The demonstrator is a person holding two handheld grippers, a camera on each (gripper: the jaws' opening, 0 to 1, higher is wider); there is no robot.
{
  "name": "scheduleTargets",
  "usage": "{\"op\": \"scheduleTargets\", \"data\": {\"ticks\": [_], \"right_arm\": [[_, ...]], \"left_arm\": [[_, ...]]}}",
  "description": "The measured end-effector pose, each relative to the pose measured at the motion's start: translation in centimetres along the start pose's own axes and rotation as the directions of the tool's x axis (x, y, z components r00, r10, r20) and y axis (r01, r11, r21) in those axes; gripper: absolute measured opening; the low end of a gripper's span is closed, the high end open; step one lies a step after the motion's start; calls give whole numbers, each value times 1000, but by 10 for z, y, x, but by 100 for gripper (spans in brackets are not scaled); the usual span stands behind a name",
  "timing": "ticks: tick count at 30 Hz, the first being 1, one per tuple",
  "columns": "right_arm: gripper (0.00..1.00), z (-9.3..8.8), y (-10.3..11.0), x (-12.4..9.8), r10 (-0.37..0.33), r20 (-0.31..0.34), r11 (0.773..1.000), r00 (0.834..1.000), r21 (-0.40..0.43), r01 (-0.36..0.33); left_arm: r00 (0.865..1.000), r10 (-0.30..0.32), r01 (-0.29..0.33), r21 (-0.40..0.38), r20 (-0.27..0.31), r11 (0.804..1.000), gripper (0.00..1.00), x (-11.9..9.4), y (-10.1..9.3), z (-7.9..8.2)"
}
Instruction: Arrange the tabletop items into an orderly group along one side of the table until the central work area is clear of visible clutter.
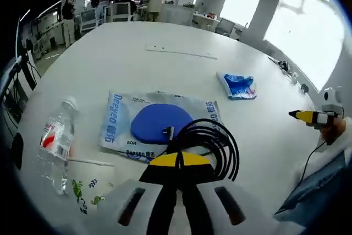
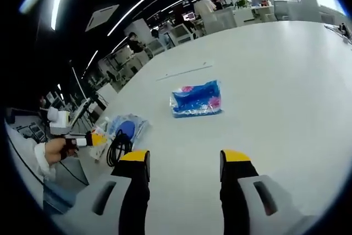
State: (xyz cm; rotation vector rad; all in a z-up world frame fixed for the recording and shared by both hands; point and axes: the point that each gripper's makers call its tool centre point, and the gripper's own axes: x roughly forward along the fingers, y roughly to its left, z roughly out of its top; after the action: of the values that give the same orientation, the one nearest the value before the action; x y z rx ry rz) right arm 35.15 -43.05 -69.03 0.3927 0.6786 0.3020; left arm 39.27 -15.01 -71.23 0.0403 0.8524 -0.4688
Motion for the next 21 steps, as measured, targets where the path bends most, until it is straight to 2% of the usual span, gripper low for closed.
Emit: {"op": "scheduleTargets", "data": {"ticks": [1, 2, 3, 4, 5, 7, 9, 11, 12, 13, 14, 16, 19, 21], "right_arm": [[50, 0, 0, 0, 0, 0, 1000, 1000, 2, 0], [50, 0, 0, 0, 1, -1, 1000, 1000, 3, -1], [50, 0, 0, 0, 2, -1, 1000, 1000, 3, -2], [50, -1, 2, 0, 4, -3, 1000, 1000, 1, -4], [49, -1, 2, 0, 6, -4, 1000, 1000, 2, -6], [49, -1, 4, 0, 9, -4, 1000, 1000, 1, -9], [49, -1, 4, 0, 10, -3, 1000, 1000, 1, -10], [49, 0, 4, -1, 7, -1, 1000, 1000, 4, -7], [49, 0, 3, -1, 5, 2, 1000, 1000, 7, -5], [49, 0, 2, -1, 3, 3, 1000, 1000, 11, -3], [49, 0, 2, -1, 2, 4, 1000, 1000, 15, -2], [48, -1, 0, -1, -1, 2, 1000, 1000, 23, 1], [48, -1, 1, 0, 1, -1, 1000, 1000, 21, -1], [48, -1, 1, 1, 3, -2, 1000, 1000, 19, -3]], "left_arm": [[1000, -17, 16, -9, -20, 1000, 28, 10, 0, -5], [1000, -15, 15, -13, -25, 1000, 41, 12, 0, -6], [999, -9, 8, -5, -37, 1000, 48, 16, -1, -6], [998, -9, 9, 14, -58, 1000, 45, 18, -2, -8], [996, -8, 12, 47, -88, 999, 37, 25, 2, -12], [995, -1, 6, 57, -96, 998, 27, 32, 2, -12], [994, -8, 14, 54, -113, 998, 28, 38, 4, -13], [995, 6, 1, 62, -101, 998, 25, 38, 7, -7], [994, 3, 4, 62, -107, 998, 22, 39, 9, -8], [994, 16, -8, 75, -108, 997, 13, 39, 11, -7], [991, 2, 11, 99, -136, 995, 10, 38, 13, -11], [994, 9, -9, -3, -109, 1000, 8, 36, 16, -6], [995, -10, 7, -28, -101, 1000, 6, 33, 14, -5], [995, -46, 37, -110, -84, 993, 6, 29, 9, -3]]}}
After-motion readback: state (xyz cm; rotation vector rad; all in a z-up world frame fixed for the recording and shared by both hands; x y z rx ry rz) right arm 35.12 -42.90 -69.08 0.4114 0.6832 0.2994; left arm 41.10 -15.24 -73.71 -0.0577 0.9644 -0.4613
